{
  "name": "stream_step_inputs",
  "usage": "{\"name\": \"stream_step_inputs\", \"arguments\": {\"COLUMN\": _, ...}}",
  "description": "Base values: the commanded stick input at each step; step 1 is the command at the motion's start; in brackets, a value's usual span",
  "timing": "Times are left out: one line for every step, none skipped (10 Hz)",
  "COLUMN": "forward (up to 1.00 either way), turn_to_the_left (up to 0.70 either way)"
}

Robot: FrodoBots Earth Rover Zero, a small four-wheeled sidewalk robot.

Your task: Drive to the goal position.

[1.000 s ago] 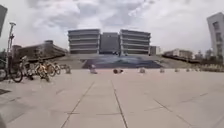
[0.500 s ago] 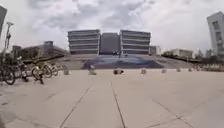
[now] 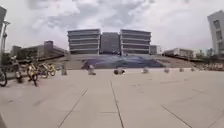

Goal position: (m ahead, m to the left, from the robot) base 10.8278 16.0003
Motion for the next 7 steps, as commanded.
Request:
{"name": "stream_step_inputs", "arguments": {"forward": 0.7, "turn_to_the_left": 0.0}}
{"name": "stream_step_inputs", "arguments": {"forward": 0.7, "turn_to_the_left": 0.01}}
{"name": "stream_step_inputs", "arguments": {"forward": 0.7, "turn_to_the_left": 0.02}}
{"name": "stream_step_inputs", "arguments": {"forward": 0.7, "turn_to_the_left": 0.03}}
{"name": "stream_step_inputs", "arguments": {"forward": 0.7, "turn_to_the_left": 0.04}}
{"name": "stream_step_inputs", "arguments": {"forward": 0.7, "turn_to_the_left": 0.05}}
{"name": "stream_step_inputs", "arguments": {"forward": 0.7, "turn_to_the_left": 0.06}}
